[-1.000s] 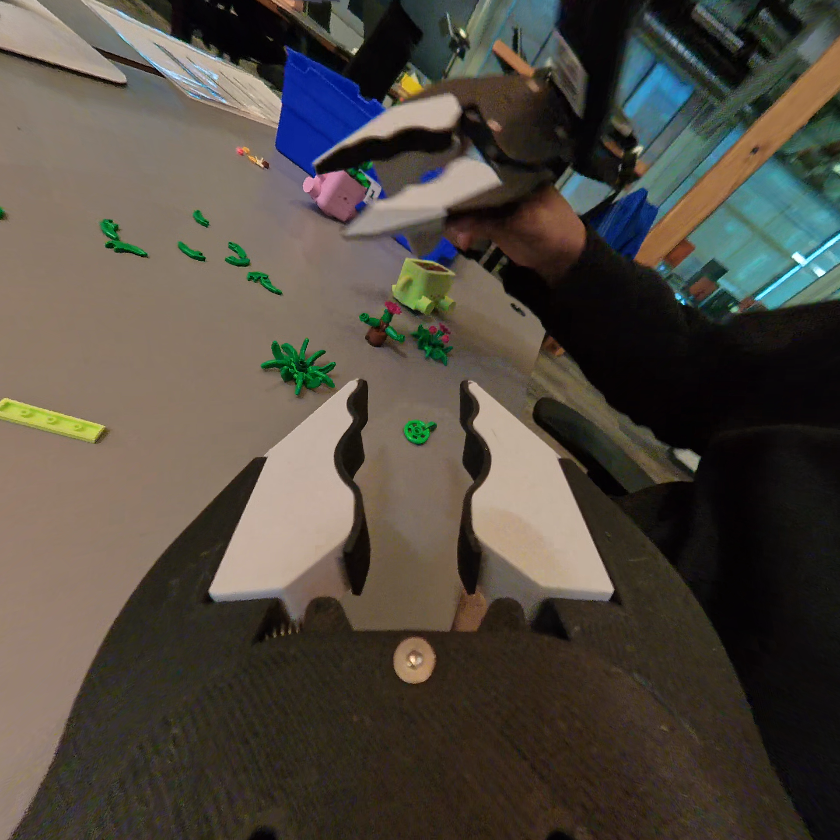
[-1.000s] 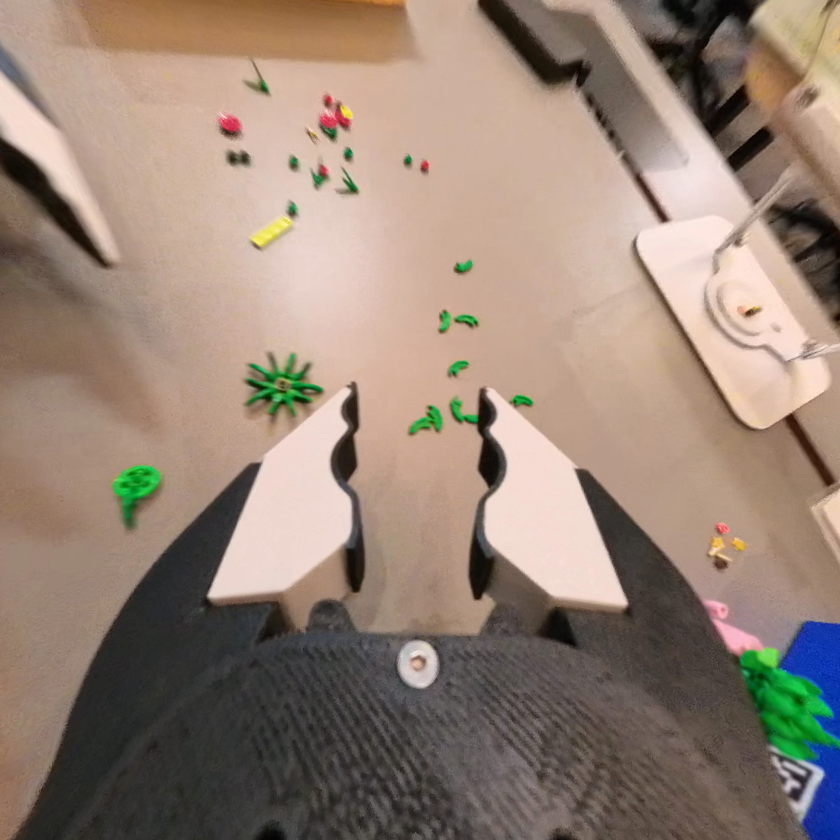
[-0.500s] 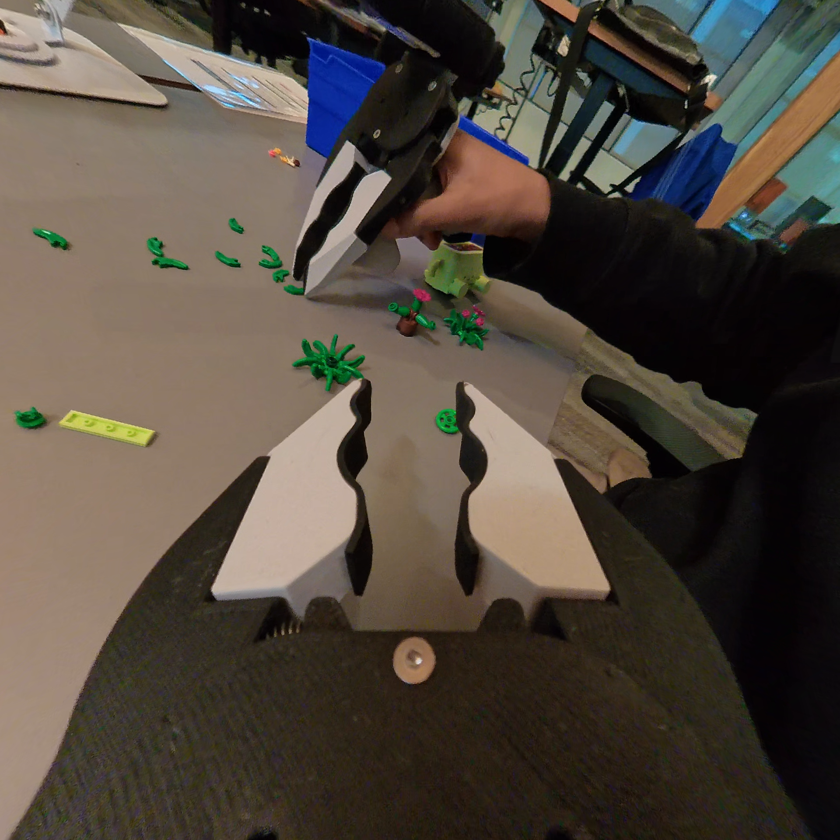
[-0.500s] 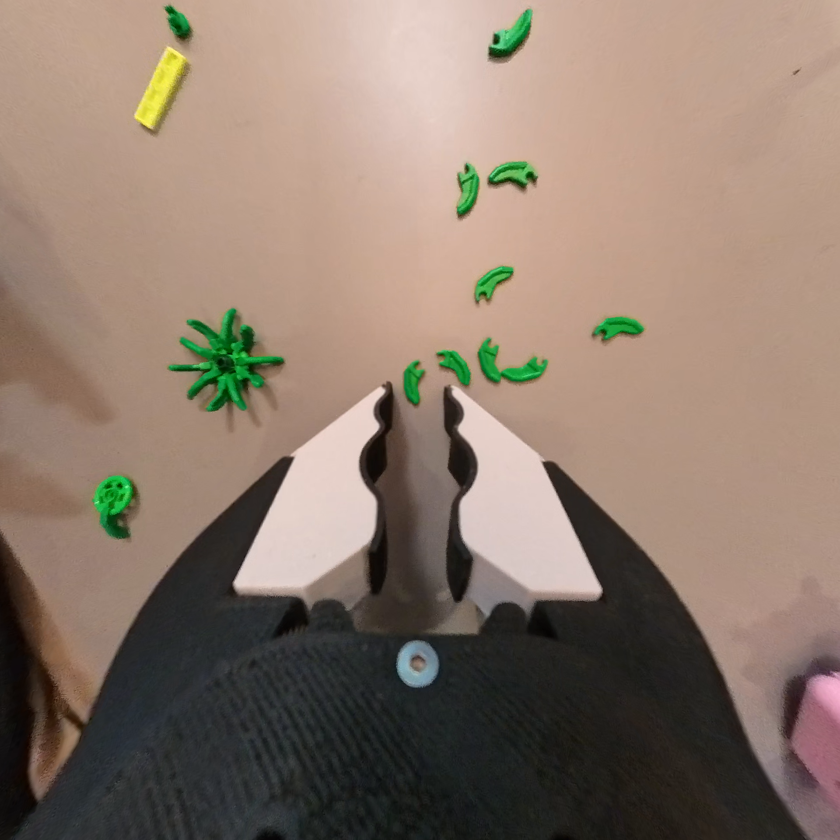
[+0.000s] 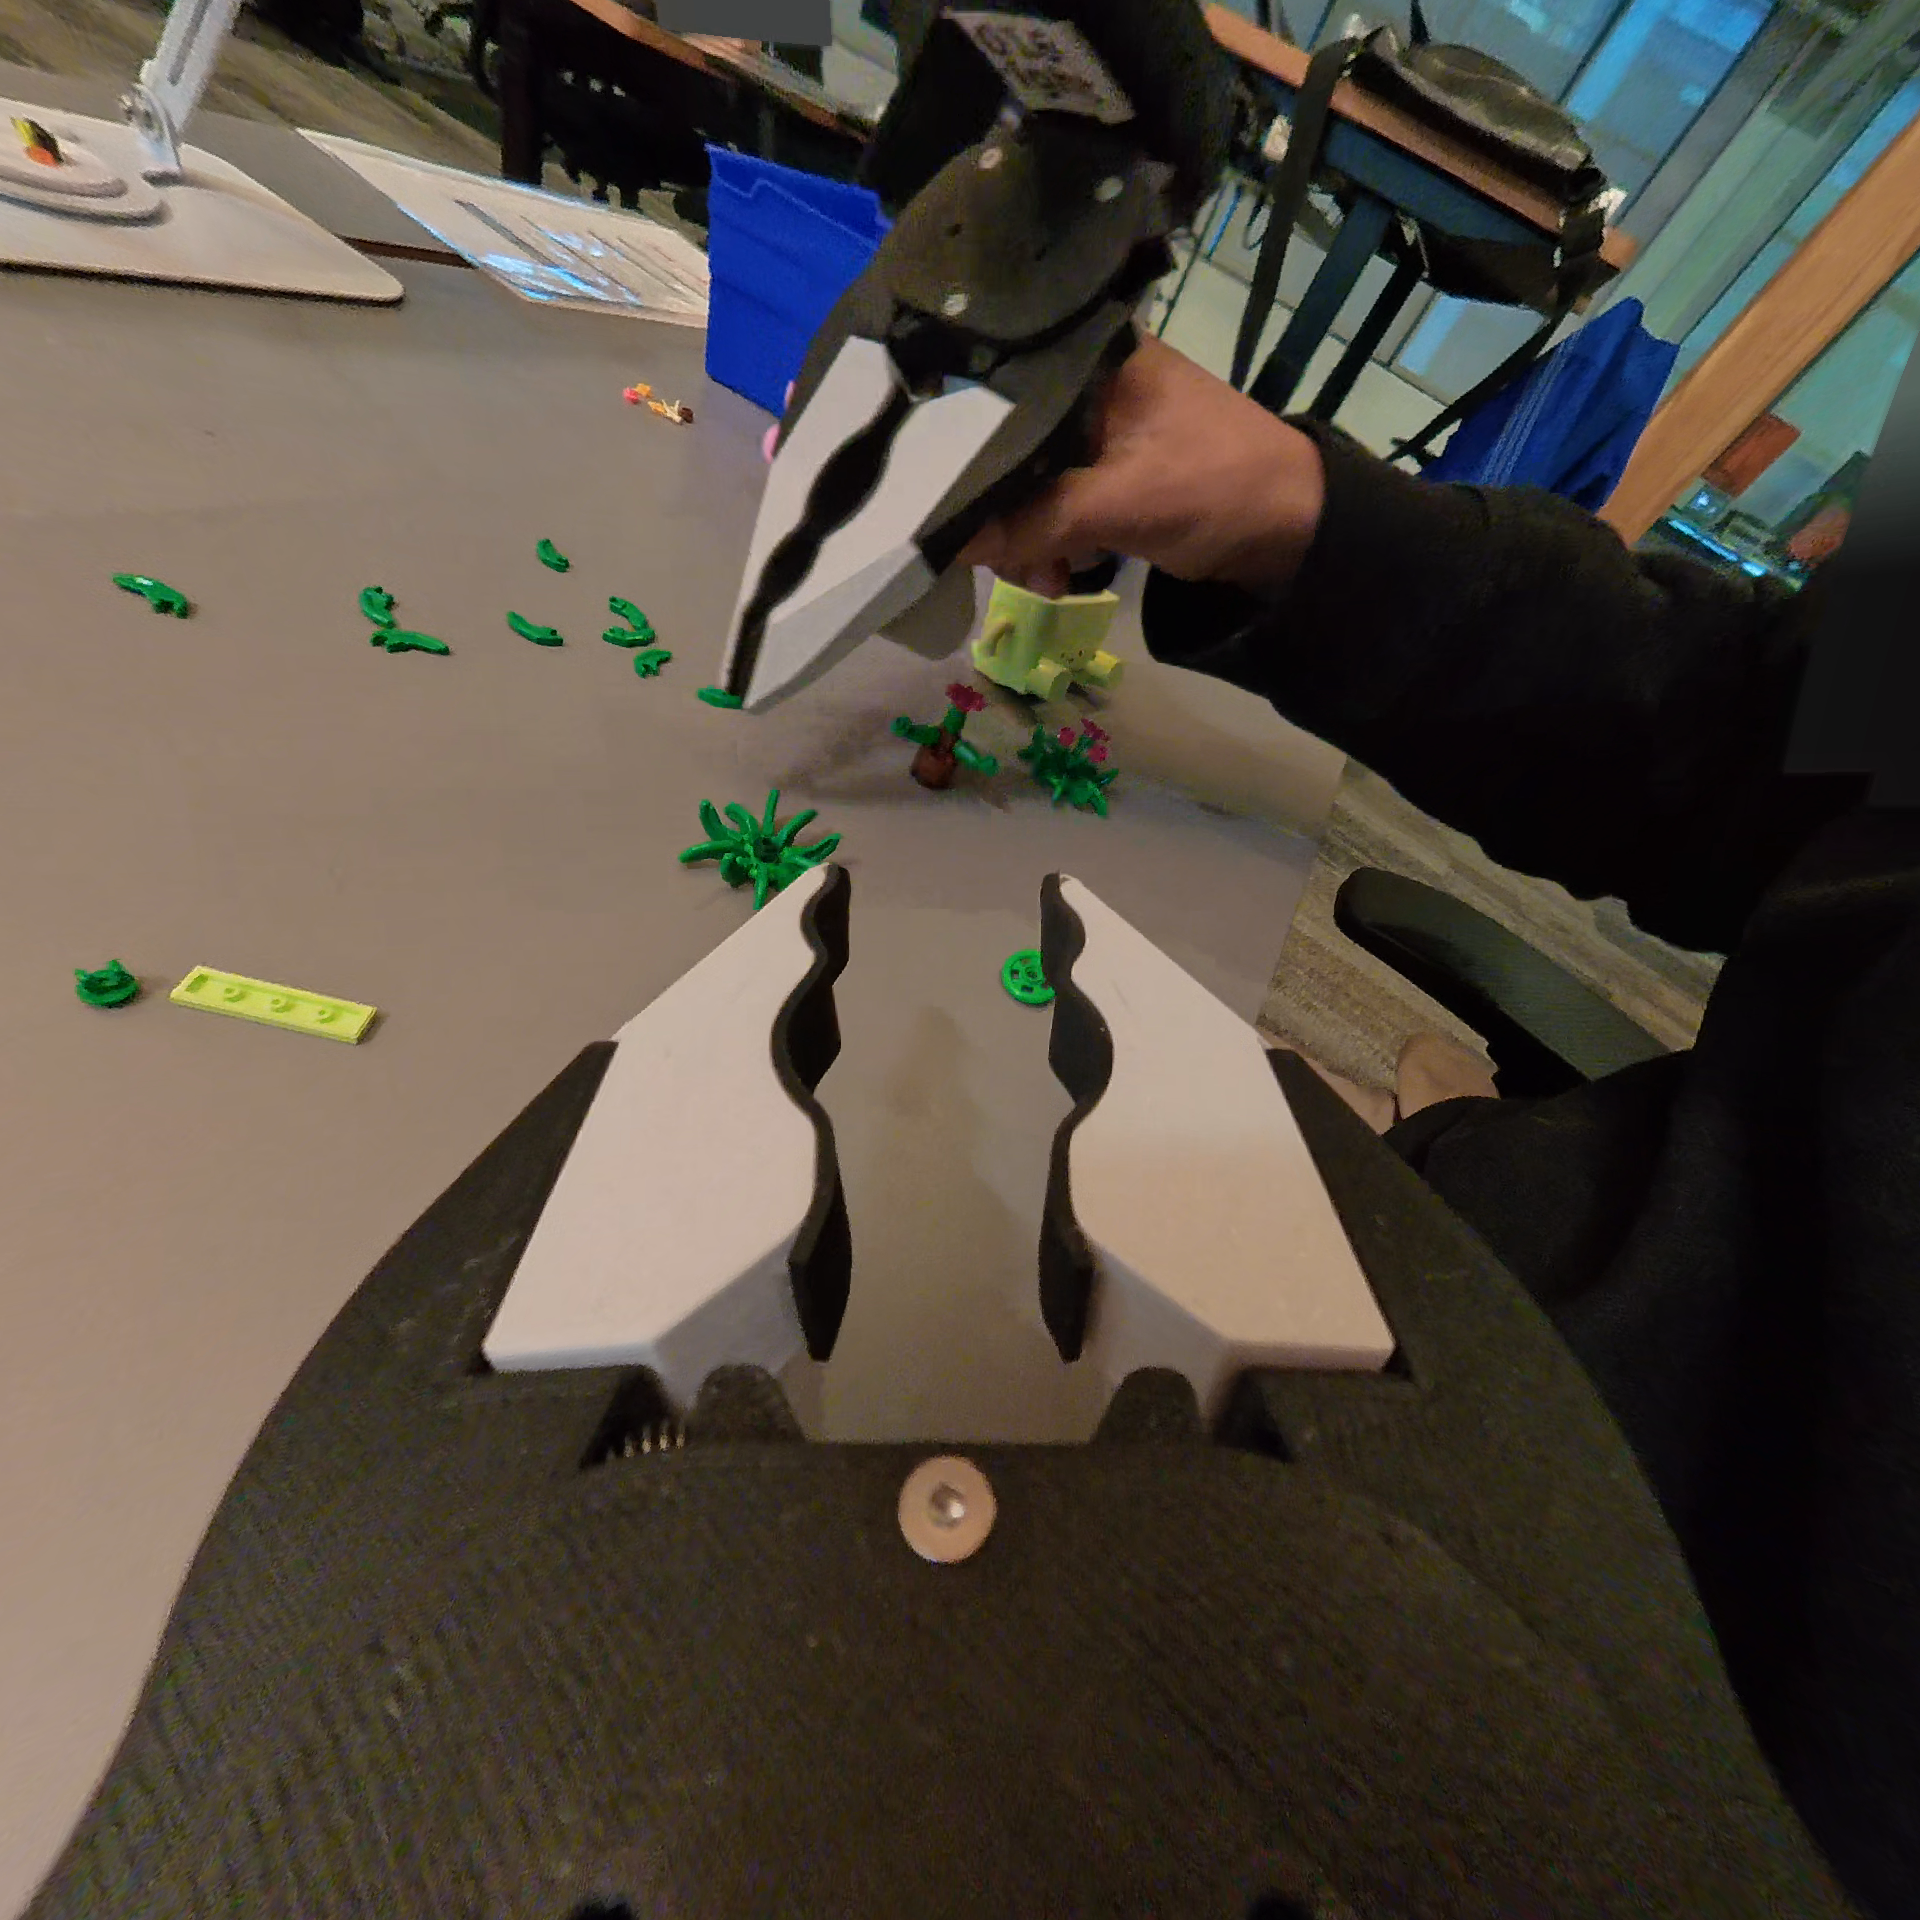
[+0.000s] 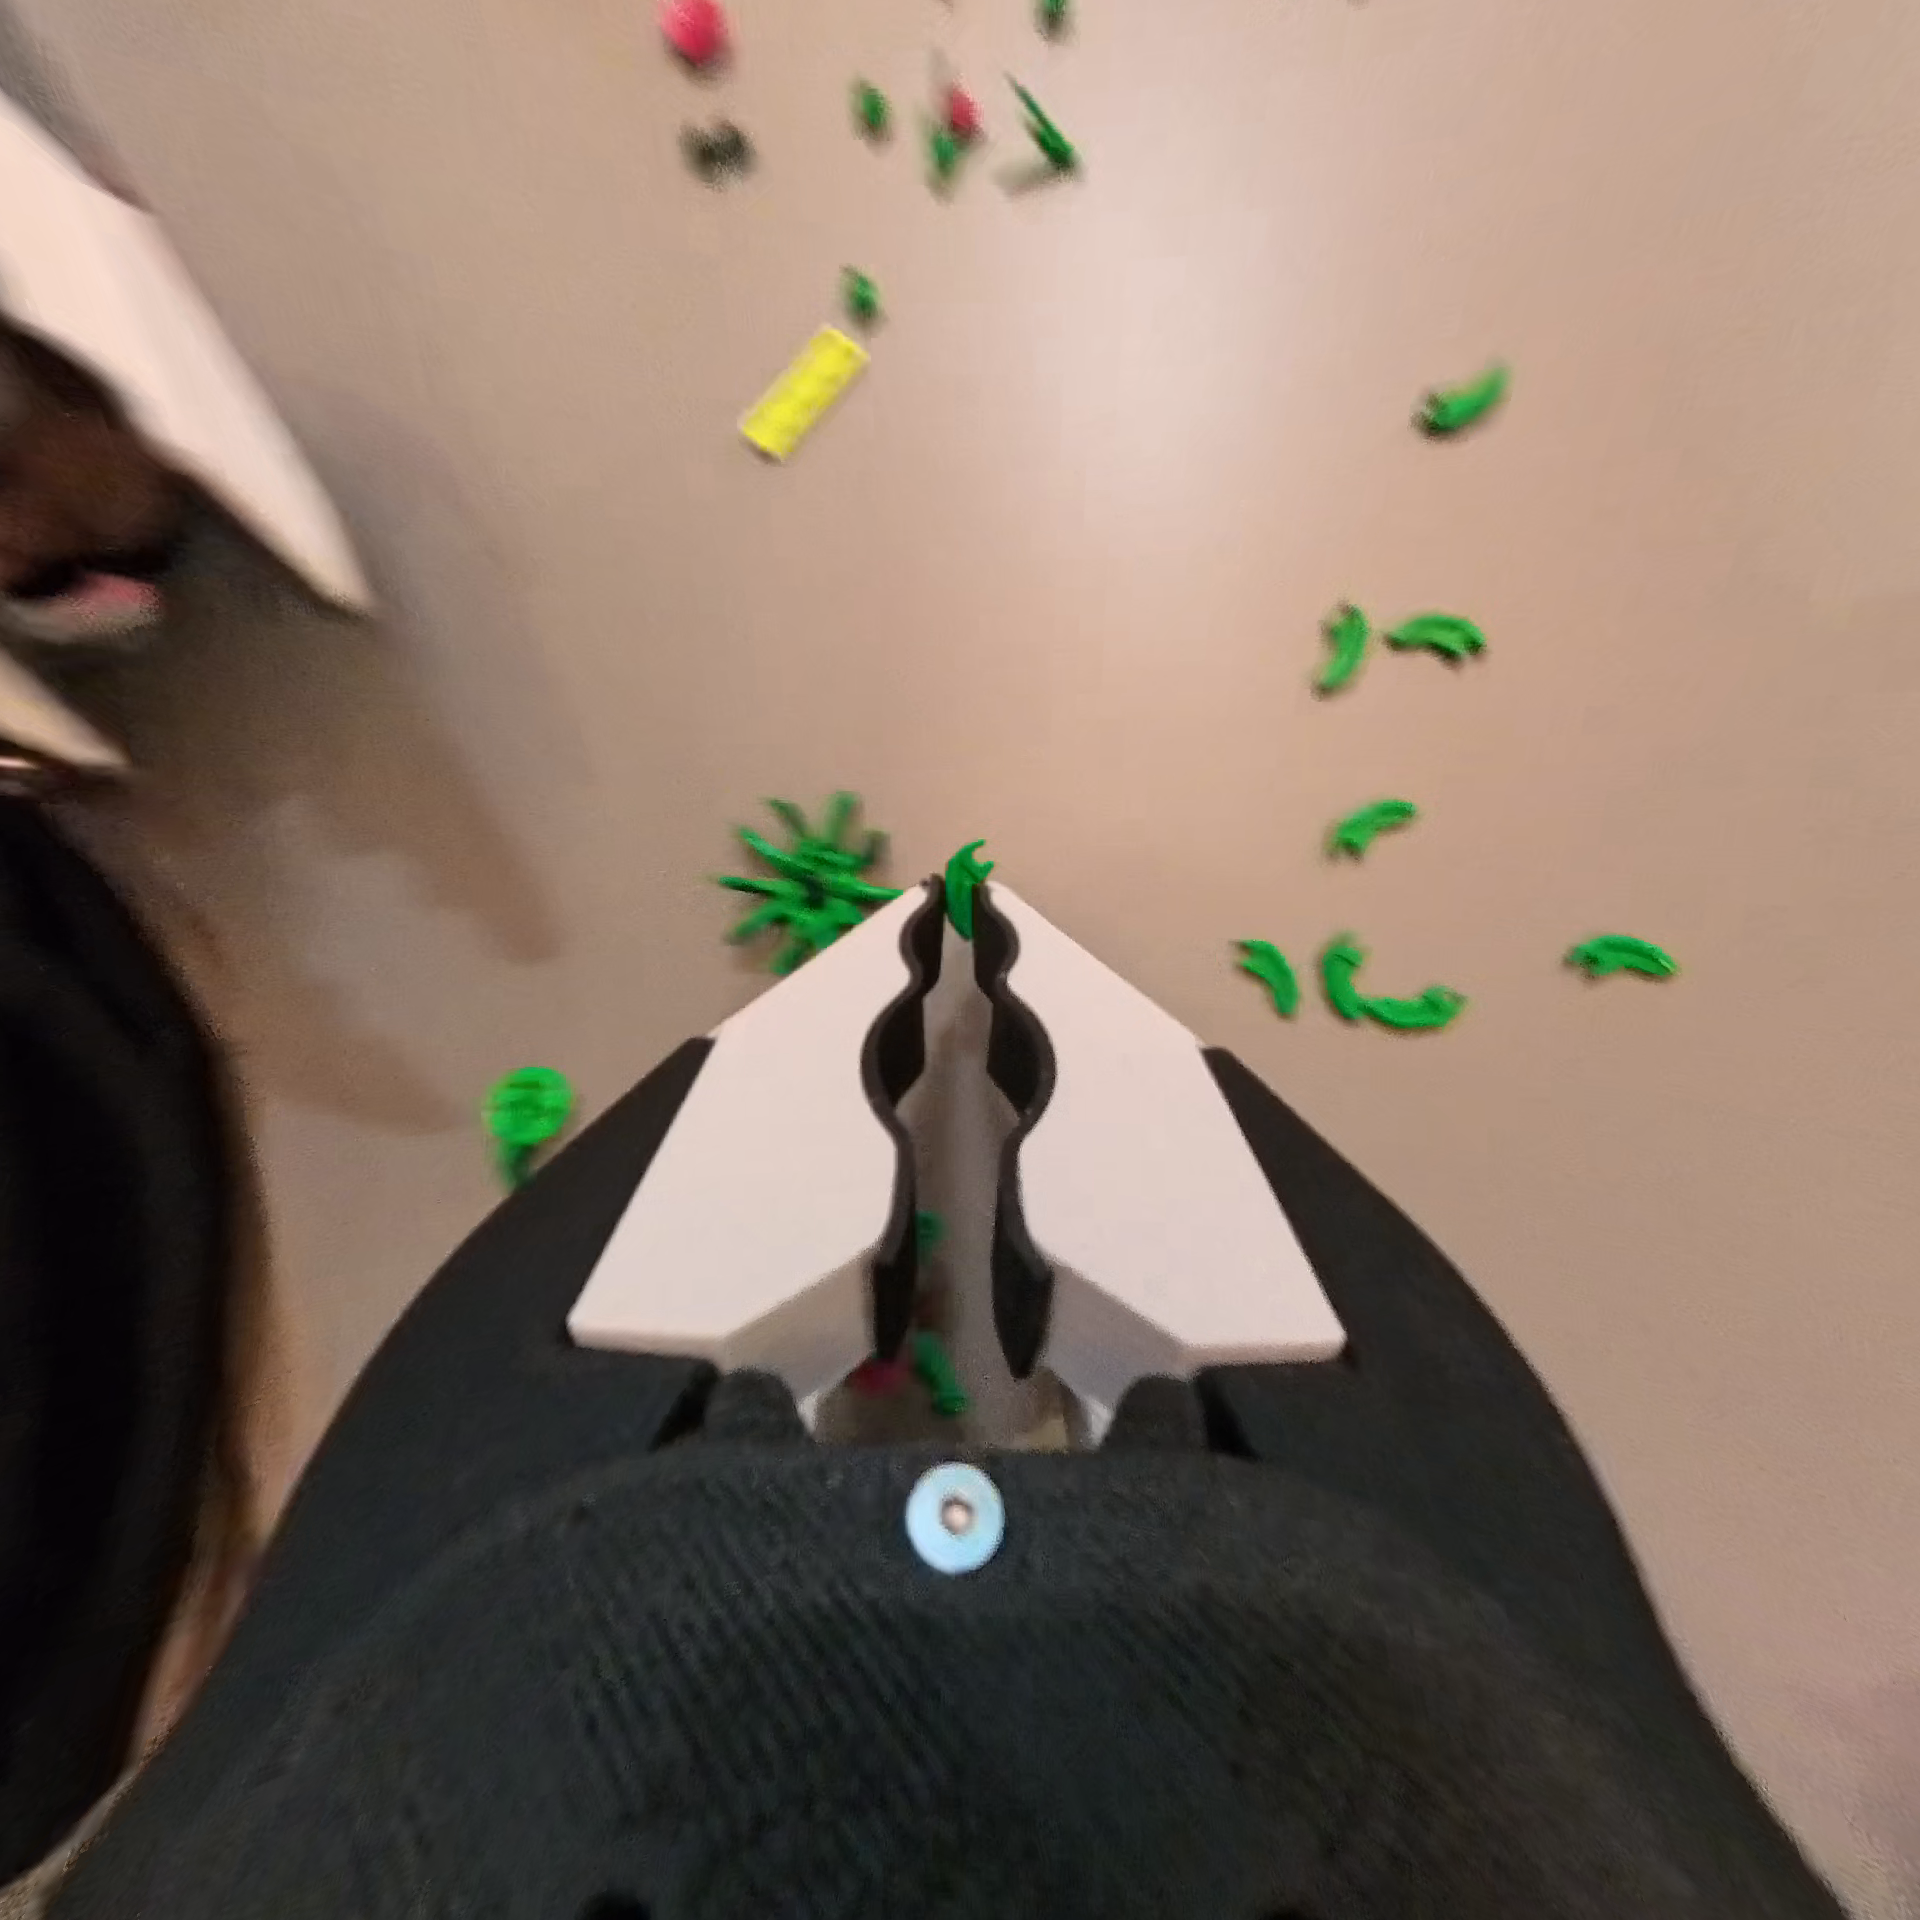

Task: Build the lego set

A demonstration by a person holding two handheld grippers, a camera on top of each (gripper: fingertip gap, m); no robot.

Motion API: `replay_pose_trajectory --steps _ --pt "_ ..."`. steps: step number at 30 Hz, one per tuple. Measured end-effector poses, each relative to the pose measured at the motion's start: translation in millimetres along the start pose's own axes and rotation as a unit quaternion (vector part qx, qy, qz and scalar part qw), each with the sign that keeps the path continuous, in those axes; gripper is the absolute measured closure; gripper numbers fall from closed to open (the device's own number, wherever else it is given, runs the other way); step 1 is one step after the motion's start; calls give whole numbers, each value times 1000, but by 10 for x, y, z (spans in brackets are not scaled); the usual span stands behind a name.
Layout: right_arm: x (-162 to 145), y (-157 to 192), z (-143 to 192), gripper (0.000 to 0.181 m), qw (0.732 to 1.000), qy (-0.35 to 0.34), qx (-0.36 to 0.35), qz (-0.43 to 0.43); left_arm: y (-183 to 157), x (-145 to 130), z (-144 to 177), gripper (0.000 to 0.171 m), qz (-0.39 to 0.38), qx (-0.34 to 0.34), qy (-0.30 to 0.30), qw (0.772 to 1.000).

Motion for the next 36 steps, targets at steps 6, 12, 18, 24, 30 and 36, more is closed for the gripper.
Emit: replay_pose_trajectory --steps 6,12,18,24,30,36 --pt "105 915 374 178 959 -101 265 16 -213 99 64 151 -8 -126 -61 990" --pt "-16 1239 407 179 905 -129 405 -12 -502 136 116 158 -70 -205 -84 973" --pt "-32 1257 359 179 883 -150 445 -28 -519 135 134 171 -63 -230 -83 968" --pt "-58 1248 351 179 867 -160 470 -41 -496 141 134 155 -60 -223 -89 969" --pt "-61 1272 337 178 850 -158 500 -48 -520 128 101 167 -38 -268 -78 959" --pt "-39 1260 321 181 845 -180 500 -55 -471 129 131 171 -18 -281 -74 957"
Point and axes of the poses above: each gripper's, where its closed fingertips meet, z back along the fingers, x out of its top, y = z × x across the jaws, the point moved 7 cm from there along z, back along the fingers, and after that the axes turned 12 degrees about y, right-handed, at the moved point
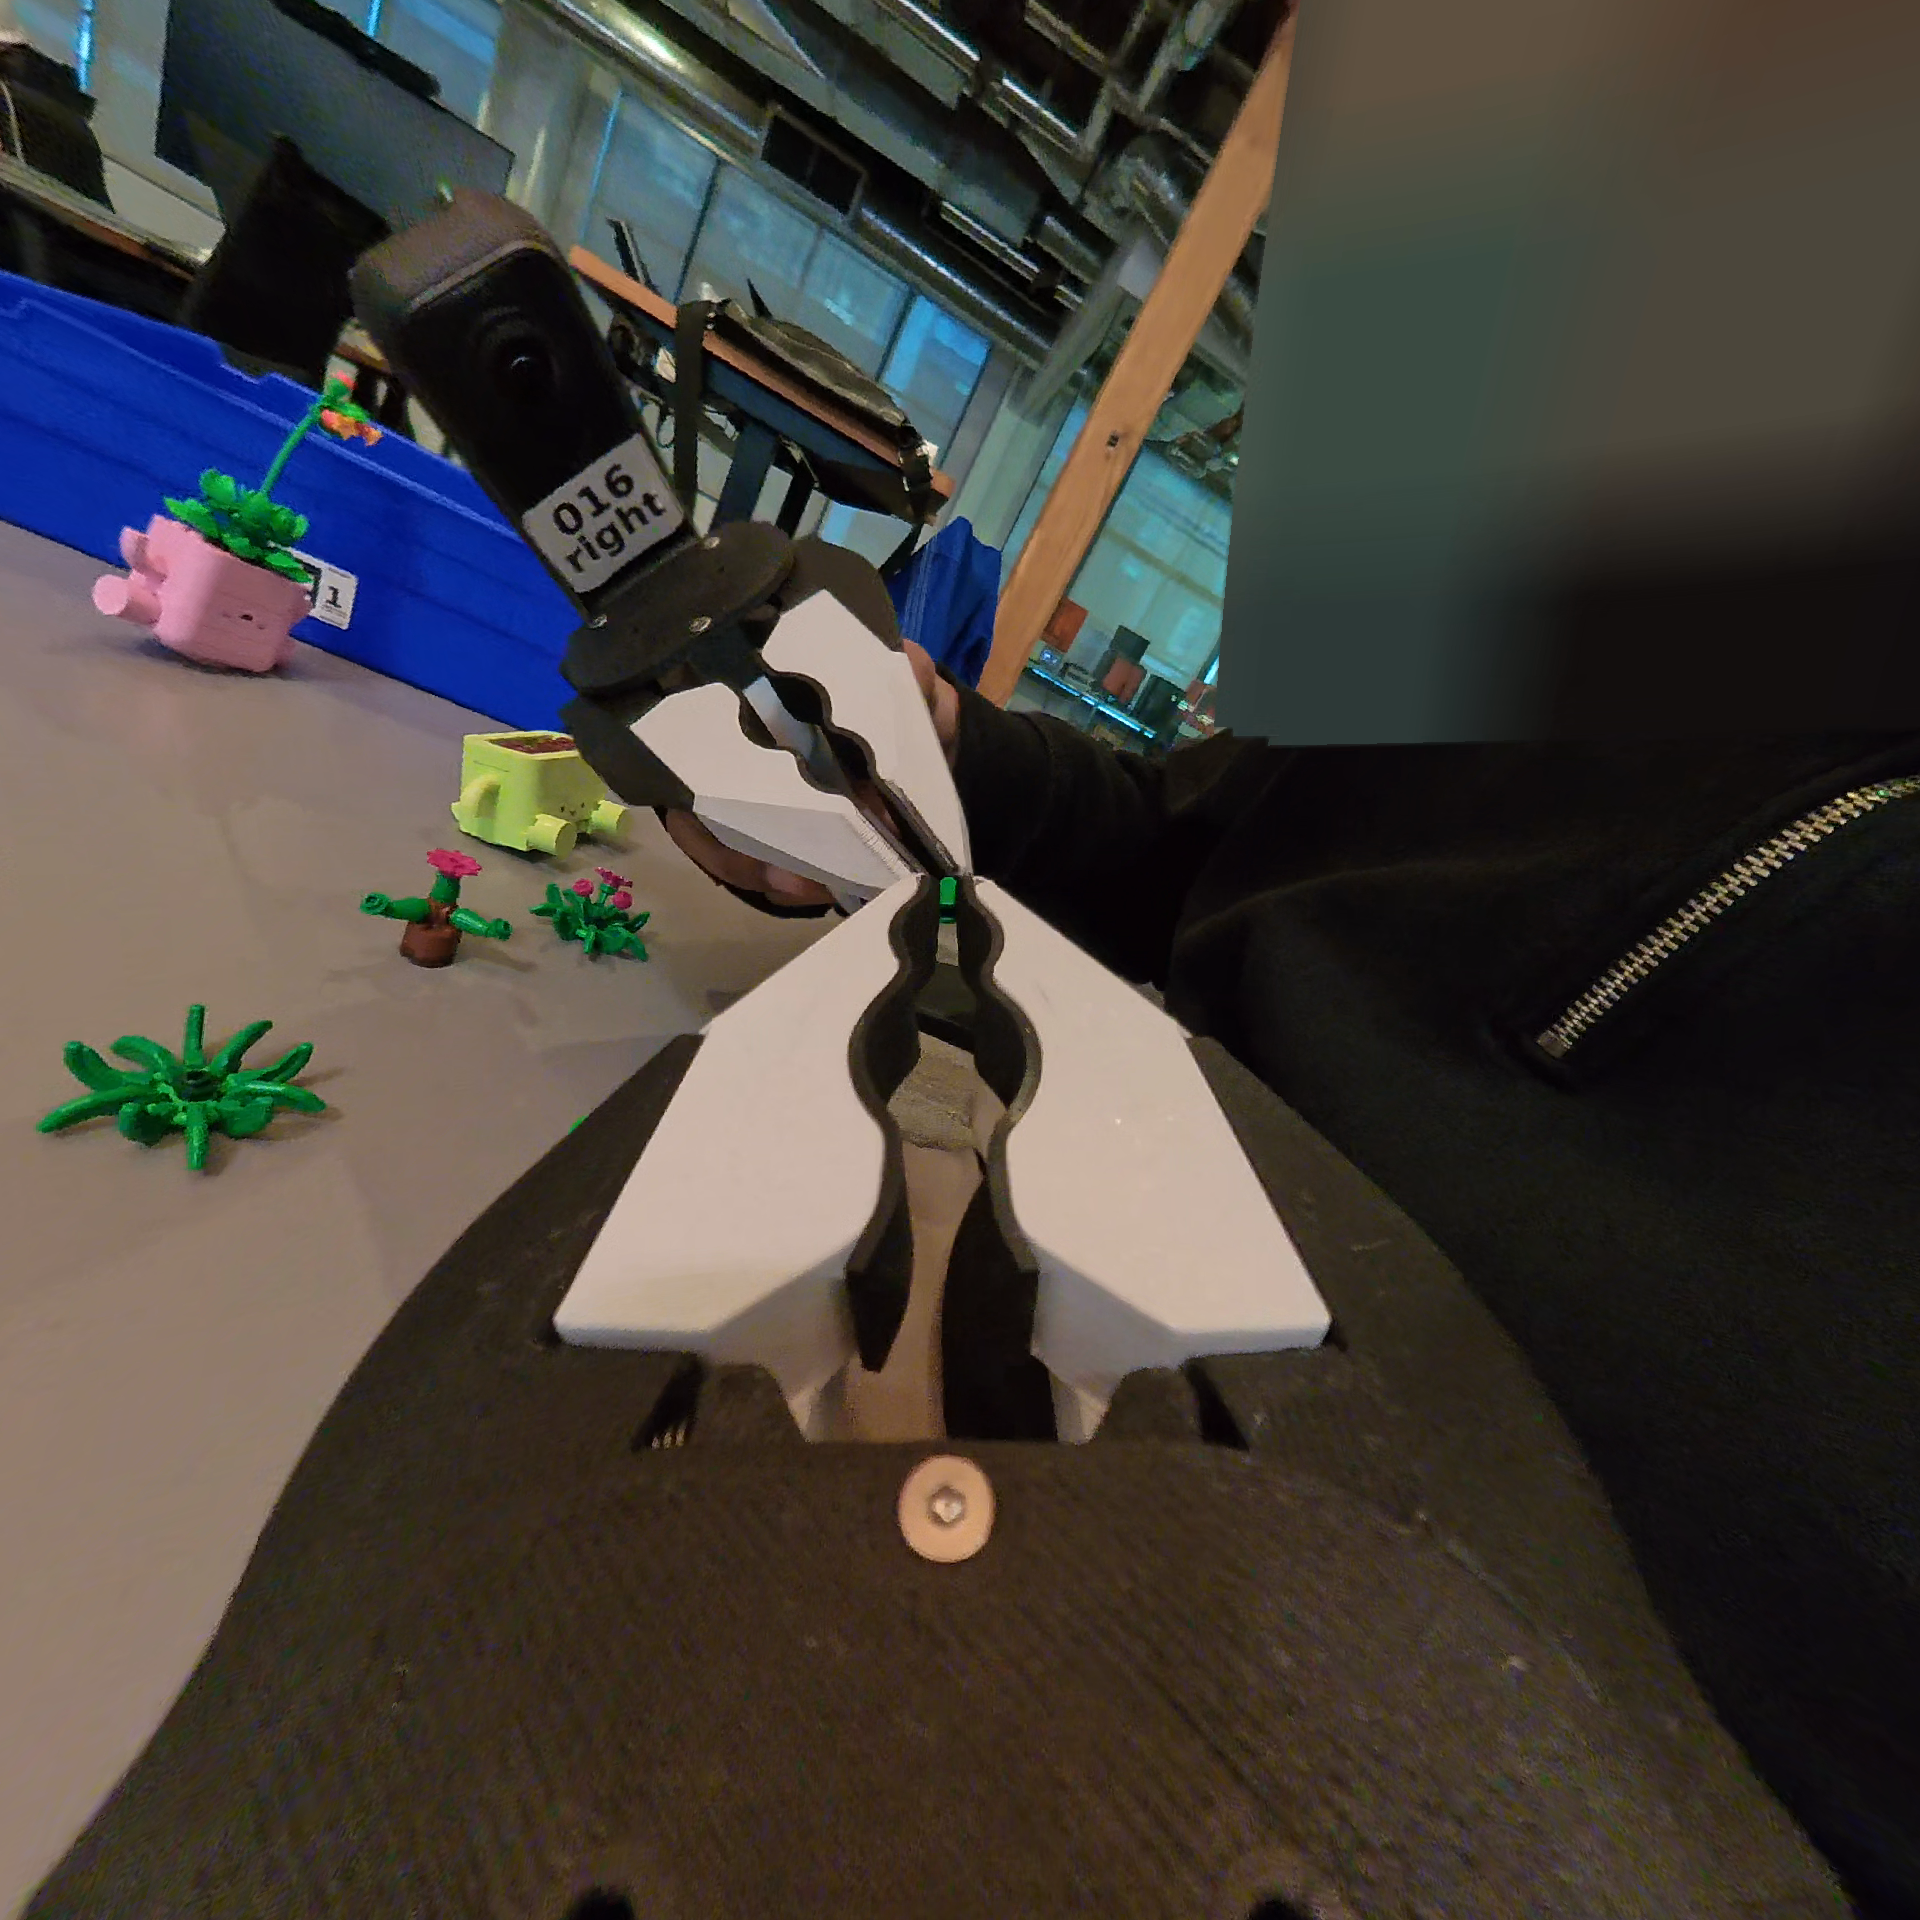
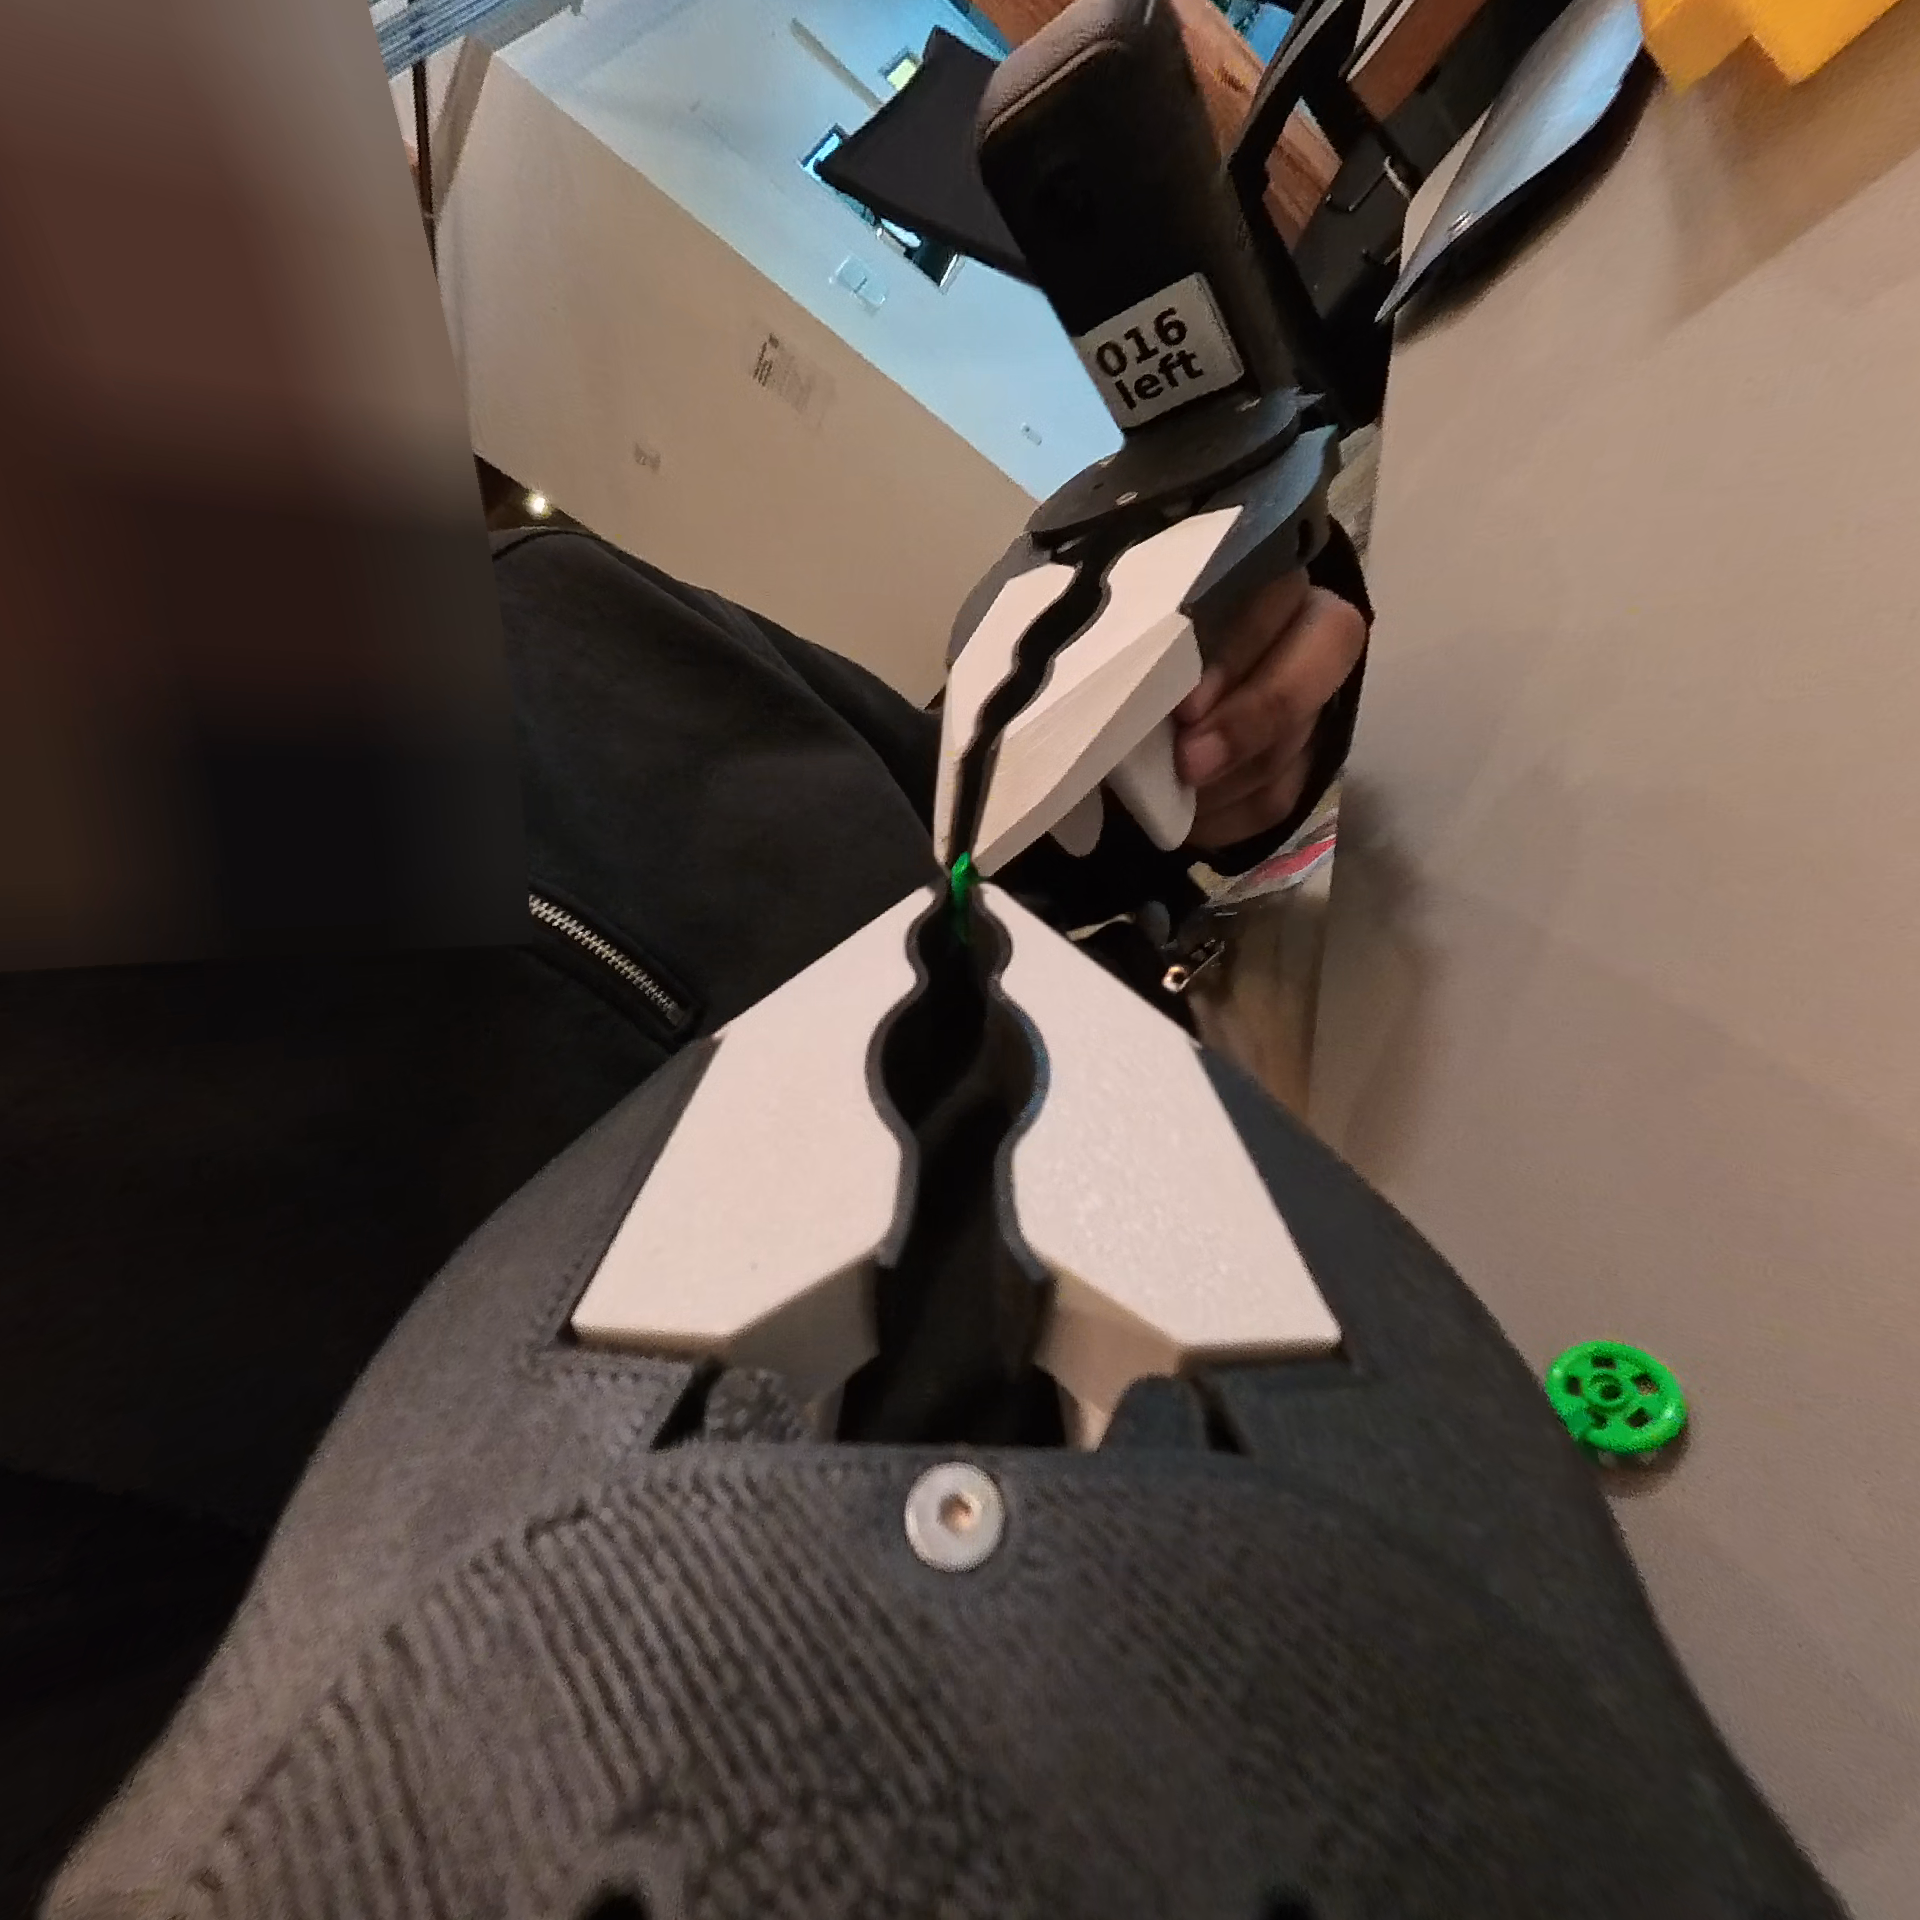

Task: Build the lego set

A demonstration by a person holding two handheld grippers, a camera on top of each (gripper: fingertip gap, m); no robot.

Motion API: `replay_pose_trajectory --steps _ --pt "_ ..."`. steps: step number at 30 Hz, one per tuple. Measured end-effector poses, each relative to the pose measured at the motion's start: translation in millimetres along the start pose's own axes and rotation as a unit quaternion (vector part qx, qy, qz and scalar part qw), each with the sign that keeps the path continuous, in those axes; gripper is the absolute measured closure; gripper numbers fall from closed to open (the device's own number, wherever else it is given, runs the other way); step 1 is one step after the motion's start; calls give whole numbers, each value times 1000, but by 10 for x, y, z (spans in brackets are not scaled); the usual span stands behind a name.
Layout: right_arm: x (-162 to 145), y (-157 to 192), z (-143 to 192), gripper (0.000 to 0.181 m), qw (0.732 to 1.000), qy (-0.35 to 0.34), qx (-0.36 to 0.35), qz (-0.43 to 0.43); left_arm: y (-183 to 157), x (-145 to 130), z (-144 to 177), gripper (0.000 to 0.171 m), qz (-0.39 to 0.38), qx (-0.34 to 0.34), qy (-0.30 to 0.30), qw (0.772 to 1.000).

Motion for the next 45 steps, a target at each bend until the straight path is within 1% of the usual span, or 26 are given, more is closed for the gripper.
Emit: replay_pose_trajectory --steps 3,5,7,10,13,16,17,21,23,24,25,26,29,31,32,35,38,43,45 --pt "7 -33 19 179 999 -21 -27 9 55 -7 19 171 17 17 2 1000" --pt "19 -30 53 174 998 -44 -42 21 93 -11 33 171 29 29 0 999" --pt "27 -24 91 171 994 -64 -74 43 116 -3 48 171 41 32 -10 999" --pt "13 1 101 168 987 -73 -122 76 139 1 57 171 55 31 -22 998" --pt "-9 14 81 166 983 -77 -142 81 139 6 49 171 60 24 -27 998" --pt "-30 25 53 175 982 -77 -152 87 135 -2 23 171 61 23 -24 998" --pt "-40 26 40 180 981 -71 -155 88 132 -3 15 171 62 21 -23 998" --pt "-88 17 51 181 977 -67 -183 90 156 -34 -23 171 60 37 -6 997" --pt "-142 1 98 181 971 -69 -212 80 188 -77 -70 167 57 66 15 996" --pt "-176 0 145 181 967 -75 -232 75 203 -99 -98 157 52 85 29 995" --pt "-217 5 202 180 961 -82 -254 71 219 -125 -125 152 44 108 49 992" --pt "-267 11 265 181 953 -87 -282 66 234 -158 -151 152 33 132 72 988" --pt "-491 4 408 181 914 -71 -396 55 279 -292 -261 149 -16 205 159 966" --pt "-643 -2 423 181 891 -51 -449 52 289 -375 -370 142 -41 232 210 949" --pt "-708 -7 413 181 883 -45 -464 52 291 -407 -429 137 -48 239 228 943" --pt "-864 -65 381 181 872 -35 -485 44 299 -470 -592 129 -57 244 261 932" --pt "-956 -132 373 181 865 -31 -500 39 325 -494 -690 124 -56 250 277 926" --pt "-969 -210 281 181 859 -16 -510 46 373 -539 -742 119 -46 264 303 914" --pt "-960 -252 226 180 851 1 -522 54 384 -574 -763 117 -47 267 320 908"
Point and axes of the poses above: each gripper's, where its closed fingertips meet, z back along the fingers, x out of its top, y = z × x across the jaws, the point moved 7 cm from there along z, back along the fingers, and after that the axes turned 12 degrees about y, right-handed, at the moved point
